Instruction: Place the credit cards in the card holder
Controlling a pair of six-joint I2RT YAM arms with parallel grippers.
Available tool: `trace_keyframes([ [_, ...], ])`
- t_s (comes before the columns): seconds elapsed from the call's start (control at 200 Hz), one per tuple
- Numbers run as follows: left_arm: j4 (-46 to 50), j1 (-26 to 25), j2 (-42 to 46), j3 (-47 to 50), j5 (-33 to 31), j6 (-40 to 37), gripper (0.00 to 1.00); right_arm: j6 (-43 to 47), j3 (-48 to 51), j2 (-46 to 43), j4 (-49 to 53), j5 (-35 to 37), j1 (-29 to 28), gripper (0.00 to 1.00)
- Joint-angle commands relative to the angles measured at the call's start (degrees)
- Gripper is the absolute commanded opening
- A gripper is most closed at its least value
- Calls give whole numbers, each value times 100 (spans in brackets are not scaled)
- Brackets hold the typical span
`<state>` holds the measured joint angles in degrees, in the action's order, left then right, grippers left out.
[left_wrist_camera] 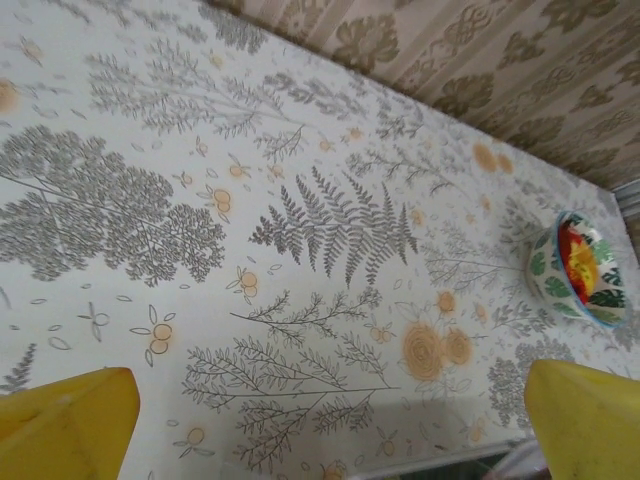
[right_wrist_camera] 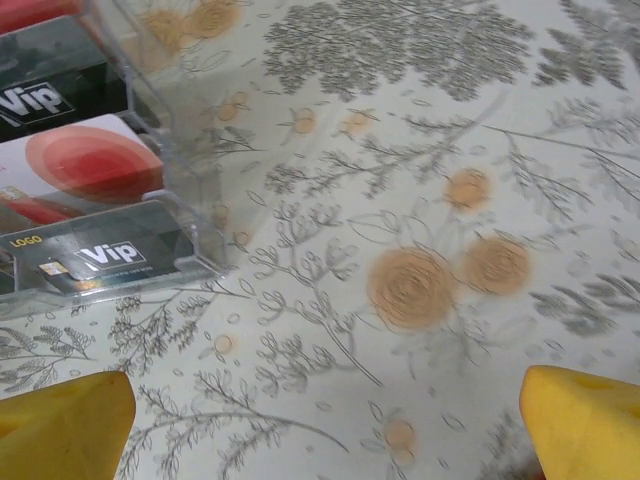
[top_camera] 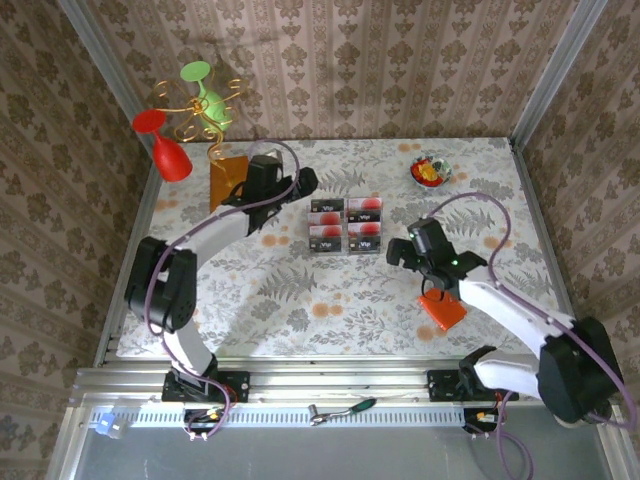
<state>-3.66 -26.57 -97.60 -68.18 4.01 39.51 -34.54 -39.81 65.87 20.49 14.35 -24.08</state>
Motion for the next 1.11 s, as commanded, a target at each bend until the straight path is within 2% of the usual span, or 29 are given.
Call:
trace_keyframes([
  [0.0, 490, -40, 528, 249, -22, -281, 100, -458, 277, -683, 1303, -400, 341, 100],
  [0.14, 730, -285, 1201, 836, -125, -311, 100, -901, 674, -1522, 2095, -979, 1347, 95],
  [0.21, 701, -501, 1571, 1205, -216, -307, 100, -968, 890, -1850, 2228, -1389, 1783, 88],
  [0.28, 752, -729, 1892, 1500, -307, -259, 100, -1028, 970, -2048, 2487, -1444, 2089, 82],
  [0.51, 663, -1259, 2527, 2104, -577, -42, 100, -1149, 1318, -1945, 2480, -1680, 2504, 44],
  [0.655, 665, -1302, 2606, 2147, -594, -22, 100, -1333, 1571, -1817, 2199, -1821, 2513, 43],
  [1.1, 597, -1364, 2553, 2056, -585, -13, 100, -1435, 1741, -1818, 2215, -1657, 2522, 45],
])
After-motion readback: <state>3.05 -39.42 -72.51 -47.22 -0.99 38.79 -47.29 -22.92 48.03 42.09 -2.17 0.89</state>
